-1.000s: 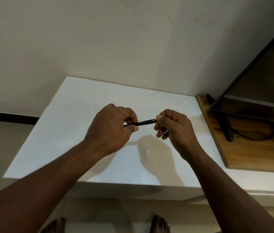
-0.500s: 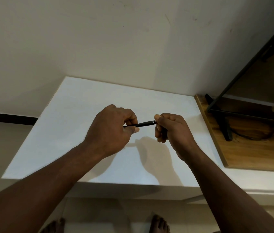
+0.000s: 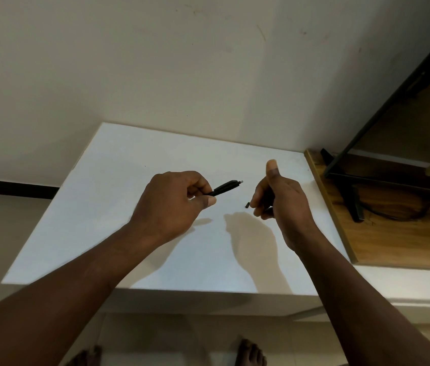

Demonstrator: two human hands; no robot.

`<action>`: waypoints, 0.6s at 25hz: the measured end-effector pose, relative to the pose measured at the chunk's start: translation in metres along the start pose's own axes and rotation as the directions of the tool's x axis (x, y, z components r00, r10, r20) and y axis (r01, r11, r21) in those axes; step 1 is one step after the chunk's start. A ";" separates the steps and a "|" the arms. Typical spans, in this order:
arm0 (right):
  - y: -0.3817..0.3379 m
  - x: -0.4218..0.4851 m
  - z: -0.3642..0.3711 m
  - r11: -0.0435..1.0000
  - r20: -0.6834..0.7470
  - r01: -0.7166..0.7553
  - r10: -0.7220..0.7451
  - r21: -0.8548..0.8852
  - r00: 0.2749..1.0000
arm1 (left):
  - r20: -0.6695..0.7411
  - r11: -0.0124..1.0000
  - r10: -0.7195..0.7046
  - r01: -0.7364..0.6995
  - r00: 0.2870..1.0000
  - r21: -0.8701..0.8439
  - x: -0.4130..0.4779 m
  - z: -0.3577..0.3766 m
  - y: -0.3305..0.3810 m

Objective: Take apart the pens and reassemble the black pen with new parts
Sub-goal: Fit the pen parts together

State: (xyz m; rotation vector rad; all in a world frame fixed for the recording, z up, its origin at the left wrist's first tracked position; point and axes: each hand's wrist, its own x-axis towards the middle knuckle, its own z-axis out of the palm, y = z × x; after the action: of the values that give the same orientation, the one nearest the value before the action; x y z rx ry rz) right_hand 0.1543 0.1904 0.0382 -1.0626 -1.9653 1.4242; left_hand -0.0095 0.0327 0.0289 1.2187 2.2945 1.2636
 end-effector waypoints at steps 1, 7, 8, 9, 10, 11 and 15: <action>0.003 0.003 -0.002 1.000 -0.039 -0.021 0.020 -0.024 0.999 | 0.011 0.999 -0.028 0.028 1.000 -0.028 0.001 0.000 -0.001; 0.032 0.014 -0.008 0.900 -0.103 -0.081 0.040 -0.428 0.994 | 0.115 0.995 -0.099 0.101 0.988 -0.011 0.001 0.001 0.000; 0.035 0.014 -0.007 0.872 -0.090 -0.081 0.043 -0.483 0.995 | 0.129 0.995 -0.103 0.104 0.986 0.000 0.001 0.001 0.000; 0.038 0.014 -0.006 0.849 -0.079 -0.075 0.040 -0.523 0.996 | 0.138 0.994 -0.106 0.106 0.985 0.010 0.001 0.001 0.001; 0.041 0.015 -0.005 0.834 -0.068 -0.062 0.030 -0.548 0.997 | 0.144 0.994 -0.110 0.109 0.984 0.014 0.001 0.001 0.001; 0.043 0.016 -0.004 0.825 -0.060 -0.044 0.012 -0.563 0.998 | 0.148 0.993 -0.114 0.113 0.982 0.013 0.001 0.001 0.002; 0.048 0.017 -0.001 0.804 -0.030 0.036 -0.068 -0.594 0.997 | 0.162 0.993 -0.116 0.115 0.980 0.015 0.001 0.002 0.000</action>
State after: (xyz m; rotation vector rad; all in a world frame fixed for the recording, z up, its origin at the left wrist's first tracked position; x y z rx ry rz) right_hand 0.1598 0.2125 -0.0076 -1.2655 -2.4534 0.7337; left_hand -0.0090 0.0346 0.0284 1.1272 2.2179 1.0772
